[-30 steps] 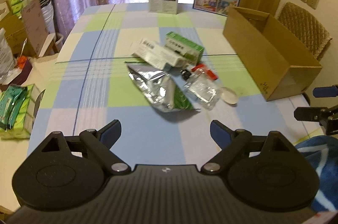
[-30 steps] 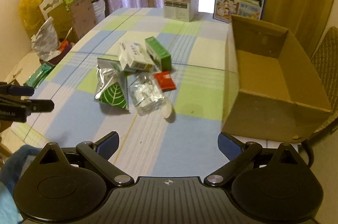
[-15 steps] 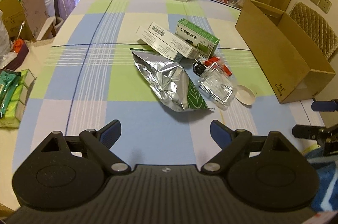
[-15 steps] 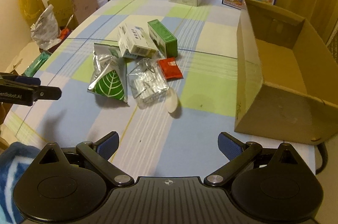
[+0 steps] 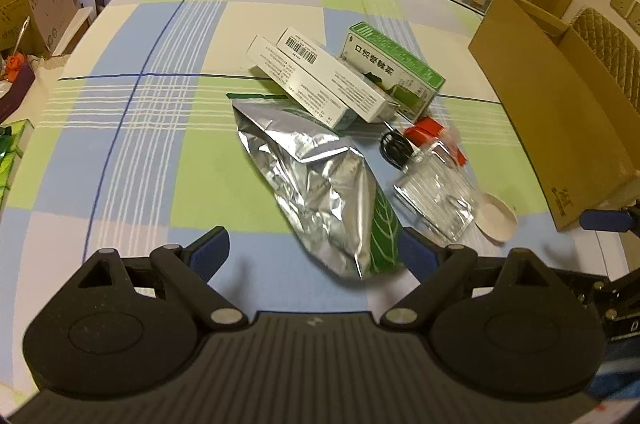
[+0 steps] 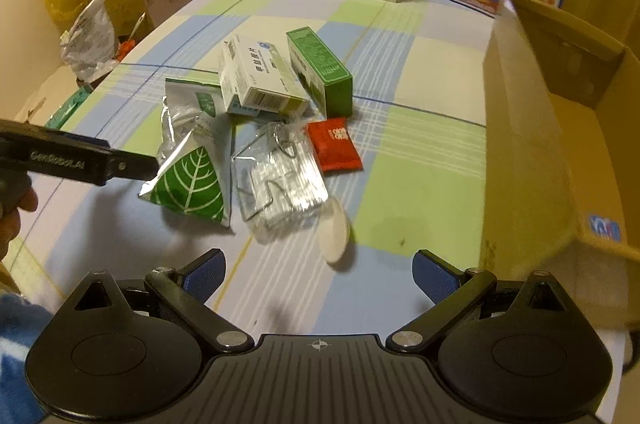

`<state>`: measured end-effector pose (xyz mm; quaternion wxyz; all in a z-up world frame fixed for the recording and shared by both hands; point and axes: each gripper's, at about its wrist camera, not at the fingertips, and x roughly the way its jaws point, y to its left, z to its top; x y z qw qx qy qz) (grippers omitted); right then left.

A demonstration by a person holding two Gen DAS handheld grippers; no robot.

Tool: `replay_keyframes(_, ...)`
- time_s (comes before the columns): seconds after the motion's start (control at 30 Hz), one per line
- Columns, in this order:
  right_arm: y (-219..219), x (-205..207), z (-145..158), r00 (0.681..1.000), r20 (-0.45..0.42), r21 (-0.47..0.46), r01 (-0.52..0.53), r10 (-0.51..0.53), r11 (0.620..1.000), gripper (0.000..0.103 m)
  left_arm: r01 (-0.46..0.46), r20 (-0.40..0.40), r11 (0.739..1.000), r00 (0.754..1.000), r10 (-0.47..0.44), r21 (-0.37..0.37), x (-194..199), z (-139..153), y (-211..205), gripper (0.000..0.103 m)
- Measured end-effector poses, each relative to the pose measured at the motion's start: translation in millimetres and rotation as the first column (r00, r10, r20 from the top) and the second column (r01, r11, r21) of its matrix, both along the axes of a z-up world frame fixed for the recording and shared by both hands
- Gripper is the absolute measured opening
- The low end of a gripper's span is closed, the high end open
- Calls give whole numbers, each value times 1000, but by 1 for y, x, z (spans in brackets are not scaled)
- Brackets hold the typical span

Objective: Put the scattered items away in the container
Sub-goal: 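Move the left tool to the silver foil bag while the right tool reaches the clear plastic box, then close the left tool on the foil bag while the right tool grips the clear plastic box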

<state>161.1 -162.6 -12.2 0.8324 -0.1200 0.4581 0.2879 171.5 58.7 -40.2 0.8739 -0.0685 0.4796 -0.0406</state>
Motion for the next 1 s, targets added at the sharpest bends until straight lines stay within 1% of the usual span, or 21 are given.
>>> replay_keyframes(0.1,8,5,-6,998,26,-23,-49,50,999,97,-2,-9,1000,1000,2,-10,13,-7,1,89)
replay_keyframes(0.27,20,8,-18,986,63,-55,-149,152,987,97,-9,-26,1000,1000,9,-27,31,-19,2,89)
replay_keyframes(0.47,31,11,-30,981,58,-37,-182,184,983,97,-21,-48,997,999,17,-77,47,-34,4,89)
replay_keyframes(0.77,44,12,-37,966,78,-39,-243,245,969,97,-14,-54,996,998,10,-88,65,-45,2,88)
replay_keyframes(0.83,47,14,-39,963,83,-40,-254,257,966,97,0,-53,995,999,-5,-98,66,-45,3,81)
replay_keyframes(0.87,49,14,-40,961,85,-43,-261,264,964,97,8,-51,994,999,-14,-106,65,-44,4,73)
replay_keyframes(0.9,51,14,-41,959,91,-46,-266,269,963,95,15,-50,994,999,-20,-106,64,-42,5,69)
replay_keyframes(1.0,57,15,-43,952,106,-66,-283,288,957,83,52,-47,997,997,-55,-55,58,-37,7,66)
